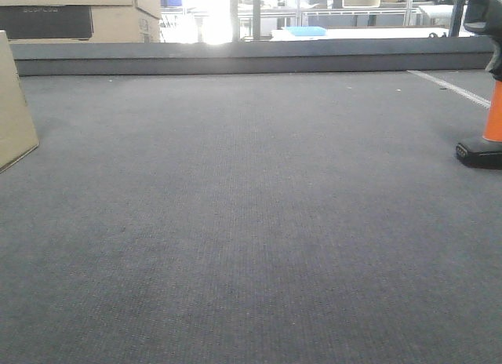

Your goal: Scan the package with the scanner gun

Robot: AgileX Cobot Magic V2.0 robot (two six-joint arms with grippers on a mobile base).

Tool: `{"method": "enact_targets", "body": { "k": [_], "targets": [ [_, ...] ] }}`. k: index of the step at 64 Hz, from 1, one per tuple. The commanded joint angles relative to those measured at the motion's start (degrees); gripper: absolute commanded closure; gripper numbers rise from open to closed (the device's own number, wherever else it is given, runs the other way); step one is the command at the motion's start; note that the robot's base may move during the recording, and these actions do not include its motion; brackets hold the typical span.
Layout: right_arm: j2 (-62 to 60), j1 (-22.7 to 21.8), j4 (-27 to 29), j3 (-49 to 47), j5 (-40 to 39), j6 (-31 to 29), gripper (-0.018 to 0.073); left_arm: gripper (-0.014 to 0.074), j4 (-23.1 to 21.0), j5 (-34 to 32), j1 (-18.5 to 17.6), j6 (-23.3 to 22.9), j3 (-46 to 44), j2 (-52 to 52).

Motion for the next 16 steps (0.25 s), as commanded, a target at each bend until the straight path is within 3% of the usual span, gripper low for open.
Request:
{"method": "enact_targets", "body": {
  "k": [1, 16],
  "targets": [
    [-0.2, 0.15, -0.27, 0.12, -0.93, 0.08, 0.072, 0.0707, -0.37, -1.07, 0.21, -0.08, -0.17, -0.32],
    [-0.2, 0.15, -0.27, 0.12, -0.93, 0.08, 0.072, 0.0707, -0.37, -1.07, 0.21, -0.08, -0.17, -0.32]
  ]
}}
